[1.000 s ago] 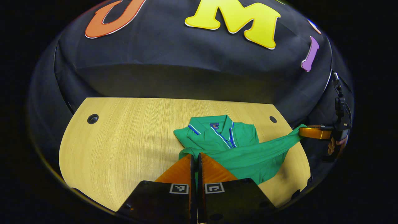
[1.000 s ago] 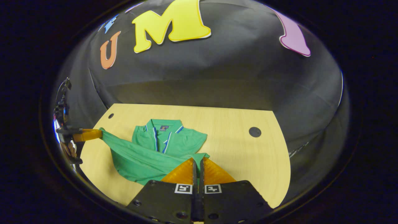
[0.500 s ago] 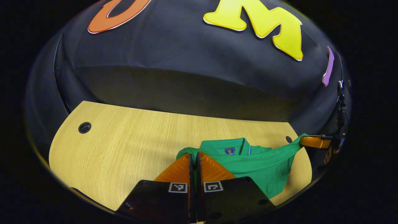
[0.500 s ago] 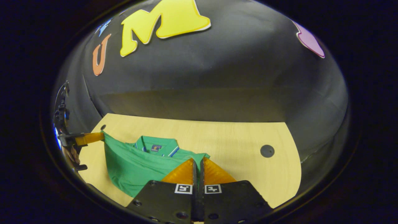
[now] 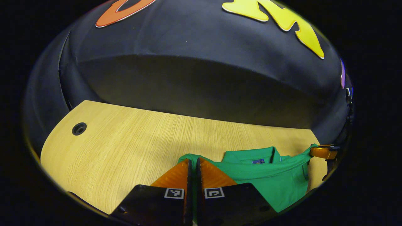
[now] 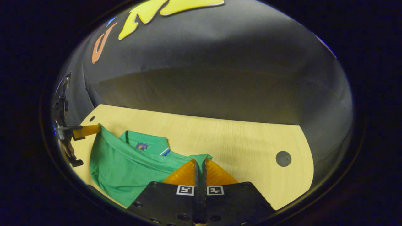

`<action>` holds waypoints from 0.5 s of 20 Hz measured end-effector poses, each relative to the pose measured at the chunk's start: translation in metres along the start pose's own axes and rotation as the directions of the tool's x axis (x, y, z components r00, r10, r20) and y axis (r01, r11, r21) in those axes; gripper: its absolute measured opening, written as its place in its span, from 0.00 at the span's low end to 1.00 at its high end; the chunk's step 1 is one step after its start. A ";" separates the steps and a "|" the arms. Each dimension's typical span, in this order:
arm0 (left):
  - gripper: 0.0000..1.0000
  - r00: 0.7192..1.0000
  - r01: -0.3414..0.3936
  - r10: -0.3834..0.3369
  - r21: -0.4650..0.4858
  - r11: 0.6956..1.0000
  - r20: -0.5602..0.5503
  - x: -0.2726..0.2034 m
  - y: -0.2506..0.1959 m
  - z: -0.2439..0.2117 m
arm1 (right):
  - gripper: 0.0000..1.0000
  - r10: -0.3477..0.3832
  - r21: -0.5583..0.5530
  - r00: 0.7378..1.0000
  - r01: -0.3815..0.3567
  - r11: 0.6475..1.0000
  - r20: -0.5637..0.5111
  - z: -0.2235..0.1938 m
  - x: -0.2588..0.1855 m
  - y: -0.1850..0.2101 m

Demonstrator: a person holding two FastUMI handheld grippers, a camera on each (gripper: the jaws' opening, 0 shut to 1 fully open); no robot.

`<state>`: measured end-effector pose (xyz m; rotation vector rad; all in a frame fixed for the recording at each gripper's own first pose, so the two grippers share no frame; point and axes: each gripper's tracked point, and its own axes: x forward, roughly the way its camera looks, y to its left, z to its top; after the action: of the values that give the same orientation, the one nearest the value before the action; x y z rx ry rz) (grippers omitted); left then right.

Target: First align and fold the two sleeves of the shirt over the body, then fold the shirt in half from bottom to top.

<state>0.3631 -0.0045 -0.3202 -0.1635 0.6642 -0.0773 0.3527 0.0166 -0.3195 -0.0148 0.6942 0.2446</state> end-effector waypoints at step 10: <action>1.00 0.999 -0.050 0.049 -0.024 0.998 -0.020 -0.030 0.006 0.004 | 0.83 -0.086 0.016 0.996 0.086 0.996 0.034 0.010 -0.019 -0.001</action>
<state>0.3422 0.0052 -0.2998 -0.1700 0.6887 -0.0229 0.3449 0.0122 -0.3002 -0.0263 0.6588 0.1566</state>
